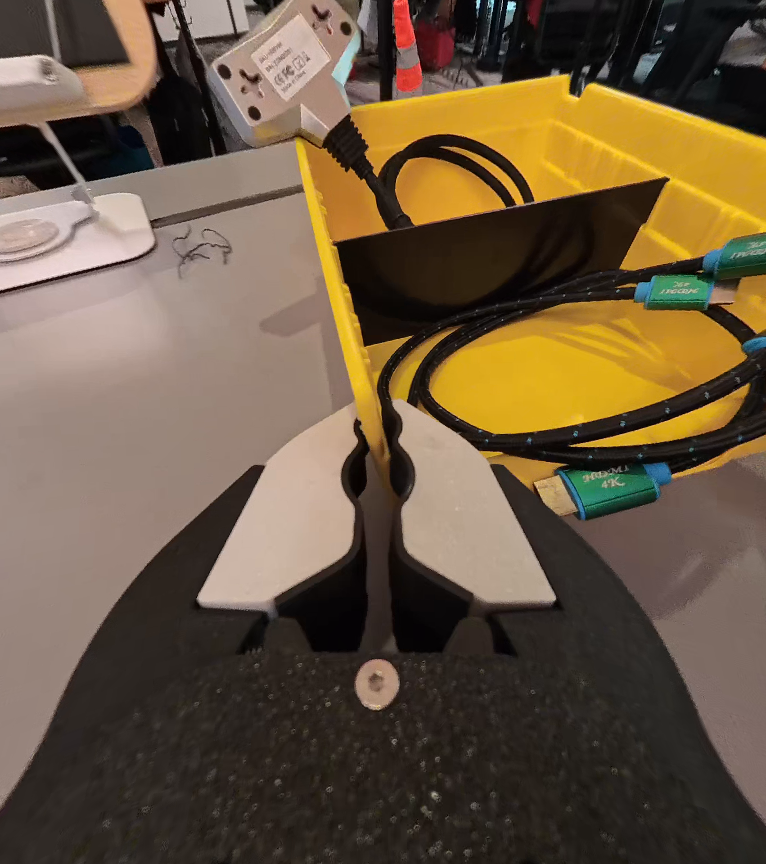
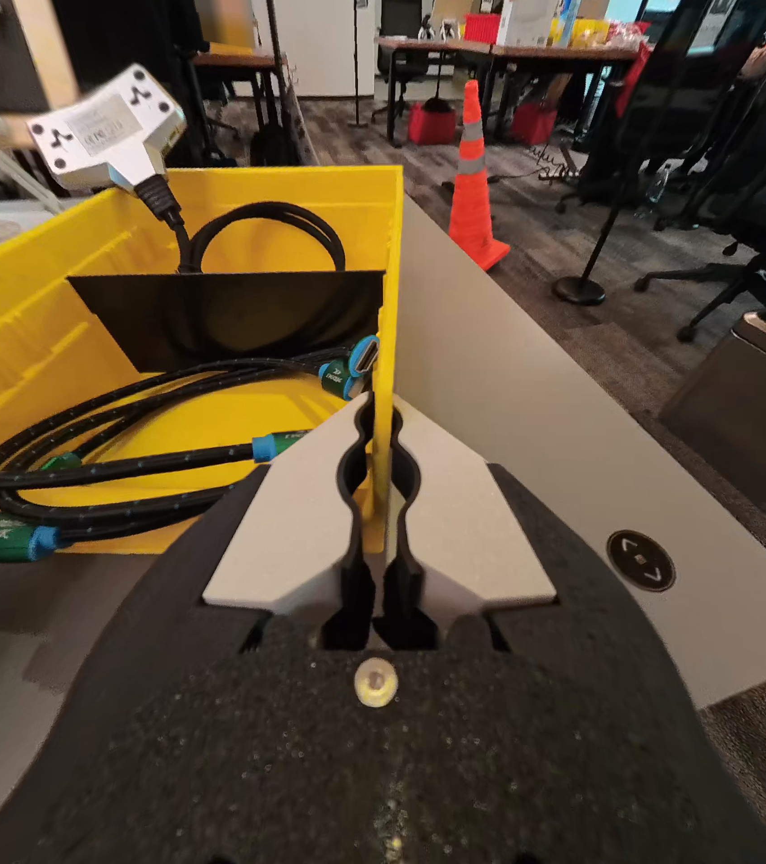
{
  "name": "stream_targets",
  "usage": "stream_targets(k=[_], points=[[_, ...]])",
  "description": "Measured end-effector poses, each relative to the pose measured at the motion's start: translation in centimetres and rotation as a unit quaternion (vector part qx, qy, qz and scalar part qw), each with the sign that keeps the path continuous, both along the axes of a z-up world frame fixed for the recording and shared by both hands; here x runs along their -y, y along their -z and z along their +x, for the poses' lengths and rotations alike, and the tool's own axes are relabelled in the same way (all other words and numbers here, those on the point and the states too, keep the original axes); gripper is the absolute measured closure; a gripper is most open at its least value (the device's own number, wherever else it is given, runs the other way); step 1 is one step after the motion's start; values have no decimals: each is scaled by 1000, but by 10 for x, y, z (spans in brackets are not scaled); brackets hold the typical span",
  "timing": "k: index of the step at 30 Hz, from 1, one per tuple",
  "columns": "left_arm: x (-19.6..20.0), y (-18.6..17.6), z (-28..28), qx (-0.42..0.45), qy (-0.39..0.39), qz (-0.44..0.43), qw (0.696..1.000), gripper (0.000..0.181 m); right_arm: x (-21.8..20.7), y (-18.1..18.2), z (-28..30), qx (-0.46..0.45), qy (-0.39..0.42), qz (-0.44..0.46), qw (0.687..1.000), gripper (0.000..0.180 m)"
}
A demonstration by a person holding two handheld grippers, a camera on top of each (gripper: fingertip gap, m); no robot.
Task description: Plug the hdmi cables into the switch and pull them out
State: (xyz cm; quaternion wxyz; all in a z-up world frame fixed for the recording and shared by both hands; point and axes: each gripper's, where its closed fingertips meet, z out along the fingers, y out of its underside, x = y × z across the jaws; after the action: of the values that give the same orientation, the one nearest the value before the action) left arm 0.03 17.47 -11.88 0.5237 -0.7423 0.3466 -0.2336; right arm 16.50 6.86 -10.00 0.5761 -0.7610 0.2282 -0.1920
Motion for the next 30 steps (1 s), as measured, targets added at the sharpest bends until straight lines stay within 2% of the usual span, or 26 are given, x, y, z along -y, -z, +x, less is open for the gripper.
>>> stream_targets(k=[3, 7, 10, 14, 17, 19, 20, 23, 25, 27, 30], points=[[-1, -19, -40, 7, -14, 34, 999, 177, -3, -15, -36, 10, -8, 28, 1000, 178], [-13, -40, -119, -11, -57, 72, 996, 177, -26, -19, -104, -46, -43, 49, 997, 178], [-26, -35, -182, -18, -107, 58, 992, 177, -59, -13, -160, -42, -96, 38, 994, 178], [-44, -14, -230, -23, -140, 33, 989, 177, -96, 2, -205, -47, -134, 10, 990, 178], [-57, -2, -248, -25, -159, 23, 987, 176, -117, 11, -223, -45, -149, -1, 988, 178], [-63, 1, -251, -13, -146, 12, 989, 175, -125, 14, -228, -34, -165, -5, 986, 178], [-63, 5, -248, -4, -116, -5, 993, 173, -128, 17, -228, -36, -174, -15, 984, 177], [-51, 0, -241, 64, -8, -73, 995, 147, -133, 24, -229, -58, -232, -26, 971, 171], [-52, -20, -259, 116, -16, -68, 991, 131, -129, 15, -229, -54, -268, -11, 962, 149], [-54, -33, -292, 113, -39, -25, 993, 129, -119, 5, -225, -27, -282, 4, 959, 148], [-71, -38, -372, 37, -122, 70, 989, 132, -105, -7, -228, 10, -295, 20, 955, 148]])
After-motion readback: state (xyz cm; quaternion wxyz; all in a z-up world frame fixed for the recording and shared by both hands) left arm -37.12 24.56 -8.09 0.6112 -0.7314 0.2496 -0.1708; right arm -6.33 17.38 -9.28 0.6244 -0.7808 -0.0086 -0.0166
